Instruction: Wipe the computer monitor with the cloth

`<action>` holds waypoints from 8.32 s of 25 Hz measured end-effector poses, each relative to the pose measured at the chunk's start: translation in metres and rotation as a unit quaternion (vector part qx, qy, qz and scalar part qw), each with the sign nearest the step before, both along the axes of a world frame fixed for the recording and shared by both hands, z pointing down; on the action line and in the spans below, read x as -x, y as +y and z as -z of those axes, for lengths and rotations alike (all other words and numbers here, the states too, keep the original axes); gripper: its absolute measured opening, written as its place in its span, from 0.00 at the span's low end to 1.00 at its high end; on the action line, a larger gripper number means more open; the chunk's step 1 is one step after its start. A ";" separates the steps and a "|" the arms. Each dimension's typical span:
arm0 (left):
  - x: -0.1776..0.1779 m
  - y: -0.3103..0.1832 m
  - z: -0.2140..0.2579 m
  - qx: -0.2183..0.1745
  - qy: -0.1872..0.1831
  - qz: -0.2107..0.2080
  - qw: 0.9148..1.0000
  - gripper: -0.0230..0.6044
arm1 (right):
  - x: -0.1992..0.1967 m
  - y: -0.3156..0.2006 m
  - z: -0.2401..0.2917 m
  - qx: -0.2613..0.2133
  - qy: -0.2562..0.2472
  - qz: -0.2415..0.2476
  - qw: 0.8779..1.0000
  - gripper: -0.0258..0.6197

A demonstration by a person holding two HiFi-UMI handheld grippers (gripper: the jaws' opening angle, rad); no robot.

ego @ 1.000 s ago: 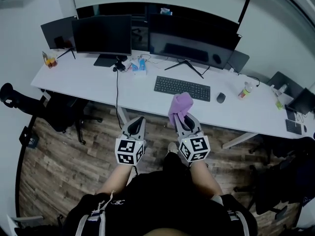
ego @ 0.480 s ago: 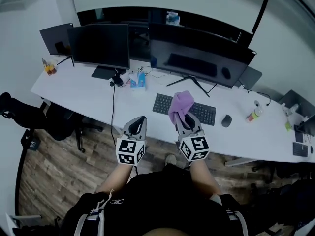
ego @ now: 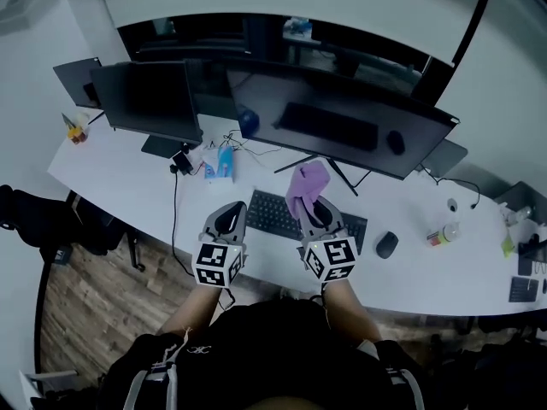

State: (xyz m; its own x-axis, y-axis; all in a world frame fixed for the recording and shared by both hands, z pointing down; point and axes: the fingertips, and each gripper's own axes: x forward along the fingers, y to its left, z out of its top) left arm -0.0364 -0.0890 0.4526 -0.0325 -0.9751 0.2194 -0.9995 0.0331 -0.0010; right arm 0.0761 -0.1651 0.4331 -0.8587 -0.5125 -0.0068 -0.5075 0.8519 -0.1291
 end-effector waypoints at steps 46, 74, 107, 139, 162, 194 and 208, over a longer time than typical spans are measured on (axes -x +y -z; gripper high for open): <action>0.297 -0.083 -0.079 0.076 0.056 -0.044 0.995 0.06 | 0.347 -0.114 -0.174 0.059 0.228 0.027 0.971 0.17; 0.308 -0.074 -0.102 0.092 0.071 -0.050 0.992 0.06 | 0.320 -0.189 -0.239 0.284 0.169 -0.082 0.940 0.17; 0.217 -0.090 -0.075 0.083 0.046 -0.117 0.989 0.06 | 0.162 -0.214 -0.218 0.271 0.153 -0.246 0.918 0.16; 0.066 -0.117 -0.065 0.110 0.007 -0.146 0.983 0.06 | -0.003 -0.255 -0.228 0.248 0.146 -0.309 0.907 0.16; -0.052 -0.148 -0.076 0.108 0.008 -0.165 0.980 0.06 | -0.170 -0.281 -0.226 0.259 0.117 -0.374 0.883 0.16; -0.126 -0.156 -0.078 0.108 -0.009 -0.176 0.978 0.06 | -0.340 -0.298 -0.222 0.264 0.096 -0.466 0.839 0.16; -0.130 -0.149 -0.076 0.103 -0.008 -0.182 0.978 0.06 | -0.361 -0.290 -0.207 0.250 0.107 -0.483 0.832 0.15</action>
State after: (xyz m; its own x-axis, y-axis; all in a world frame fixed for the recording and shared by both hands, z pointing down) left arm 0.0933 -0.2381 0.5283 0.3028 -0.8582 0.4144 -0.9449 -0.3270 0.0131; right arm 0.4375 -0.4549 0.6403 0.0016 -0.8573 0.5149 -0.9813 -0.1003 -0.1641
